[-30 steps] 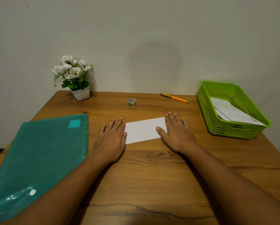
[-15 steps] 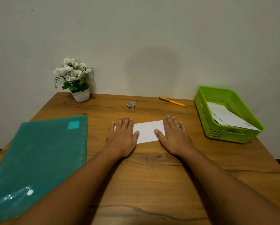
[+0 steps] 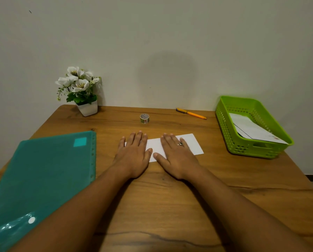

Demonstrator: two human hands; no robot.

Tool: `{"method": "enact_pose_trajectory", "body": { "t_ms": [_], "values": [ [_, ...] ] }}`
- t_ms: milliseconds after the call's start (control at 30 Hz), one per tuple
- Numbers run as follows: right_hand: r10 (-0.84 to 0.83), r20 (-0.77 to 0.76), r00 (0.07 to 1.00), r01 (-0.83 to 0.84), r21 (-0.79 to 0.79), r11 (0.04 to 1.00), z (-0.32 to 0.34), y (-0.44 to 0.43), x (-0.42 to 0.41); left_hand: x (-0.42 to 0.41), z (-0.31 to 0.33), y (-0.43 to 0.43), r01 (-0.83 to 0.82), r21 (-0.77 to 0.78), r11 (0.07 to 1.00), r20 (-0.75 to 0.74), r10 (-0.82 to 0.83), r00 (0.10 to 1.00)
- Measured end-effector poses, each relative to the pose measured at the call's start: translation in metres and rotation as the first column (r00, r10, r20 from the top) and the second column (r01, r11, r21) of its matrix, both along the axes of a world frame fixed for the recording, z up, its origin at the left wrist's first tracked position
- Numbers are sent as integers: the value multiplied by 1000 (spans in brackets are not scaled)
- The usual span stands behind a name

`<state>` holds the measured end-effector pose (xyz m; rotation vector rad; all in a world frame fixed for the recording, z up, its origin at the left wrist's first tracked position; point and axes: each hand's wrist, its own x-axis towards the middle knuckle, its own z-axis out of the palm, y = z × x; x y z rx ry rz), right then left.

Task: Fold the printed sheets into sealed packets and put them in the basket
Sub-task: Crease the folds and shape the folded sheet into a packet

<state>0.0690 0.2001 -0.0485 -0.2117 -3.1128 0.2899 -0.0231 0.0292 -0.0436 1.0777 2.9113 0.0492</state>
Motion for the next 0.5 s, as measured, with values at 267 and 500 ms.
{"method": "enact_pose_trajectory", "body": {
  "t_ms": [267, 500],
  "values": [
    [-219, -1, 976, 219, 37, 975, -4, 53, 15, -7, 11, 4, -39, 162, 986, 75, 27, 997],
    [-210, -37, 977, 211, 24, 977, -8, 55, 15, -77, 30, 37, -165, 472, 866, 76, 147, 986]
  ]
}}
